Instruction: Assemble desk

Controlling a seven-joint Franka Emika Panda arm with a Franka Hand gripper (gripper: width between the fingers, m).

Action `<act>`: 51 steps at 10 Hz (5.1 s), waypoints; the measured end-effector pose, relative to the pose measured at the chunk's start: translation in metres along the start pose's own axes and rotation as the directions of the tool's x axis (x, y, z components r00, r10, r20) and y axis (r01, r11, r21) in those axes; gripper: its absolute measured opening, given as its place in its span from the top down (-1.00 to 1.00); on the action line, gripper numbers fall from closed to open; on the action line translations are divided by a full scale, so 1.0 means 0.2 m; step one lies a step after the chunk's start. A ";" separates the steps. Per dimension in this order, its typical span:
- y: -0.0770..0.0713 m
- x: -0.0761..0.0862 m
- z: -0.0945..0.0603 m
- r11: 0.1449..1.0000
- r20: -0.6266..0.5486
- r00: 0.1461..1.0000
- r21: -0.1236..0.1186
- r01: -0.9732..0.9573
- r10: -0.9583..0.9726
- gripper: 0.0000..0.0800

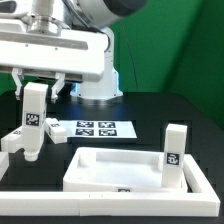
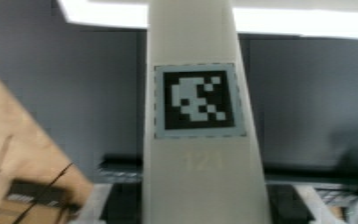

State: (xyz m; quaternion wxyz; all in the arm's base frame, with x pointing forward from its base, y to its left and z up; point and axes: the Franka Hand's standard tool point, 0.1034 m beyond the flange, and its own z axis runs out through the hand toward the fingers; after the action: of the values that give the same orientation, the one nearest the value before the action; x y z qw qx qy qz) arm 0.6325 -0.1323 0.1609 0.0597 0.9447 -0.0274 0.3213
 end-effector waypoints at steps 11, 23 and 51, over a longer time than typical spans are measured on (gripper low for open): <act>-0.05 0.03 0.00 0.991 0.026 0.996 0.102 0.081 -0.084 0.27; -0.27 -0.10 0.06 0.986 0.041 0.996 0.152 0.067 -0.074 0.27; -0.33 -0.13 0.08 0.962 0.229 0.973 0.261 -0.080 0.019 -0.62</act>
Offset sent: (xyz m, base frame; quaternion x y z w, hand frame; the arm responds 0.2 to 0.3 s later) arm 0.0011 0.0252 0.0040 0.0877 -0.0116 0.0143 0.9960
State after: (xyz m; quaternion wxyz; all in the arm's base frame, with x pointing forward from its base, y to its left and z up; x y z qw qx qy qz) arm 0.6281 -0.0680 0.1263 -0.0803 0.9733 -0.0140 0.2148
